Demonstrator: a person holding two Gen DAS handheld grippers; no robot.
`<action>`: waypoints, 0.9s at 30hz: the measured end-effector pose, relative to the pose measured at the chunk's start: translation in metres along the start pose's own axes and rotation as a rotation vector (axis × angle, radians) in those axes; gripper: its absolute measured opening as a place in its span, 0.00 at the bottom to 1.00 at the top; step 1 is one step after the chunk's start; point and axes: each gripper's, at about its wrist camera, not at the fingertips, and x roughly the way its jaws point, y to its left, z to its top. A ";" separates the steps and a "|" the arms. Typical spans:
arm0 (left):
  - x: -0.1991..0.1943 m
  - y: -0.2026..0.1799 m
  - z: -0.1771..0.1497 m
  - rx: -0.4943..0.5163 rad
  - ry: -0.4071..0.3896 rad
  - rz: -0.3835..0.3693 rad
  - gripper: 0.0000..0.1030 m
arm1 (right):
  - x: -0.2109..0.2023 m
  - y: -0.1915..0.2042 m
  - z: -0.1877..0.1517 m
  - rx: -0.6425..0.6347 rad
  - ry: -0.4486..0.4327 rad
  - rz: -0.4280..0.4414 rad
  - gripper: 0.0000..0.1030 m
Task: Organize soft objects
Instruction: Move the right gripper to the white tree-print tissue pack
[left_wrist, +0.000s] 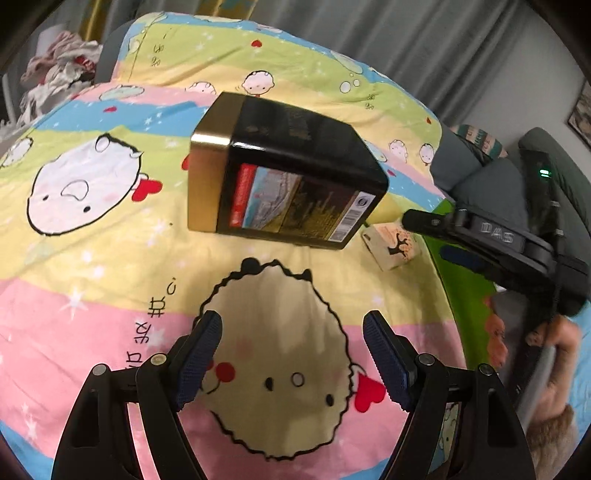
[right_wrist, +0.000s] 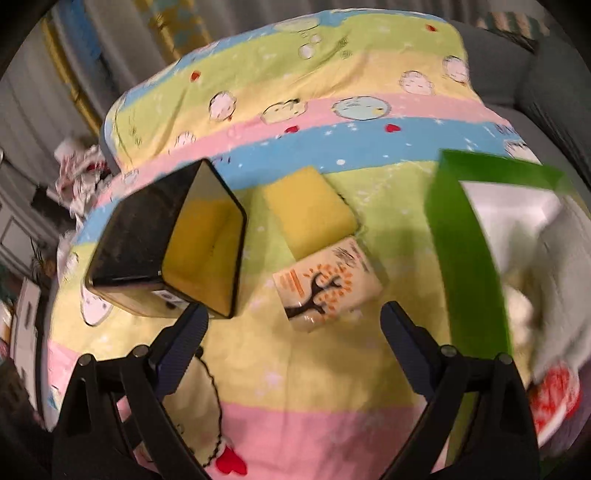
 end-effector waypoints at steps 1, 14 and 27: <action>0.001 0.002 0.000 0.002 0.006 -0.003 0.77 | 0.004 -0.002 0.001 -0.008 0.009 -0.005 0.92; 0.005 0.013 -0.006 -0.009 0.019 0.000 0.77 | 0.058 -0.011 0.008 -0.127 0.084 -0.162 0.91; 0.002 0.010 -0.008 -0.012 0.009 0.018 0.77 | 0.039 -0.006 -0.016 -0.054 0.078 -0.076 0.75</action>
